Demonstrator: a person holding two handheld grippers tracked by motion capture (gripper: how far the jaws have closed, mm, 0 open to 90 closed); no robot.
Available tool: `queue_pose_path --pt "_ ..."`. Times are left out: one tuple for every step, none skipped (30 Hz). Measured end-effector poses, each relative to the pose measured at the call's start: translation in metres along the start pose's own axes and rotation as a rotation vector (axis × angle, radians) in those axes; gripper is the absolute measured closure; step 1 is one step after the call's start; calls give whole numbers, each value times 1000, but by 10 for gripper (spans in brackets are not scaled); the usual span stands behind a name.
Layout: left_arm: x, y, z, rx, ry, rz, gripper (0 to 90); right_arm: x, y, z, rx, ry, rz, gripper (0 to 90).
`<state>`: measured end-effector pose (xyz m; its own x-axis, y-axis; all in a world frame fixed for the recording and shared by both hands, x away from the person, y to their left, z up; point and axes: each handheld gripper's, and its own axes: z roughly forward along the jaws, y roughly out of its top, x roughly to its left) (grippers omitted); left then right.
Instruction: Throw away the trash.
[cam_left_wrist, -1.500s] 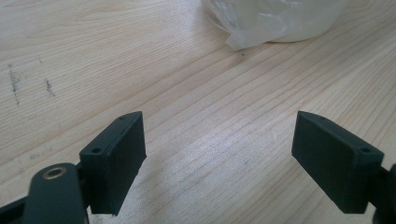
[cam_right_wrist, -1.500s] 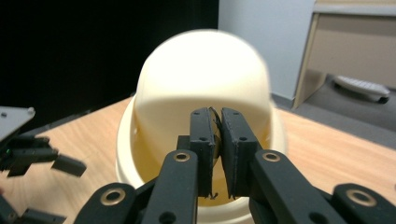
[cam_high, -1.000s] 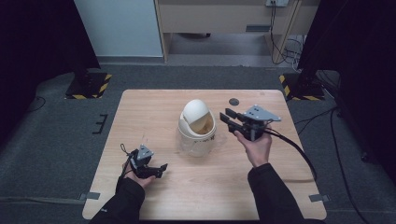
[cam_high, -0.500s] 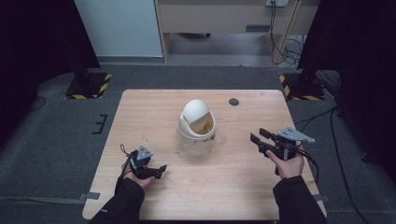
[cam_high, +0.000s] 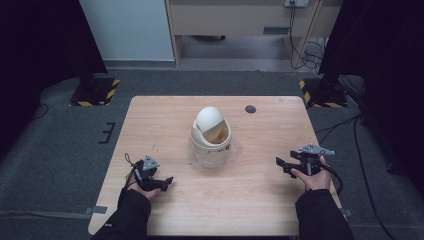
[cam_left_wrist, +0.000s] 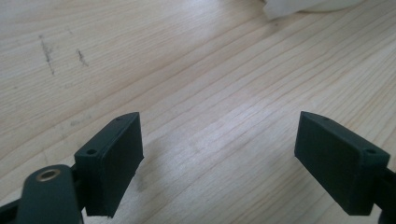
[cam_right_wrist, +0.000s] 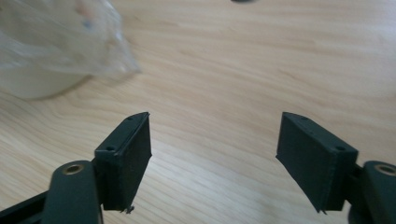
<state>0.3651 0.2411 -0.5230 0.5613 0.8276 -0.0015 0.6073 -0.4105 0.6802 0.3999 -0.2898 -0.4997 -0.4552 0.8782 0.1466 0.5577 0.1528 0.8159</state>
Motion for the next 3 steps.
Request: queue_pose_path --pt "1 0 1 5 0 1 145 -4 -3 2 15 -13 2 234" --pt "1 -1 1 13 1 2 144 -10 -6 3 38 -31 9 206" --pt "2 -1 1 16 2 3 144 -10 -6 3 38 -31 9 206"
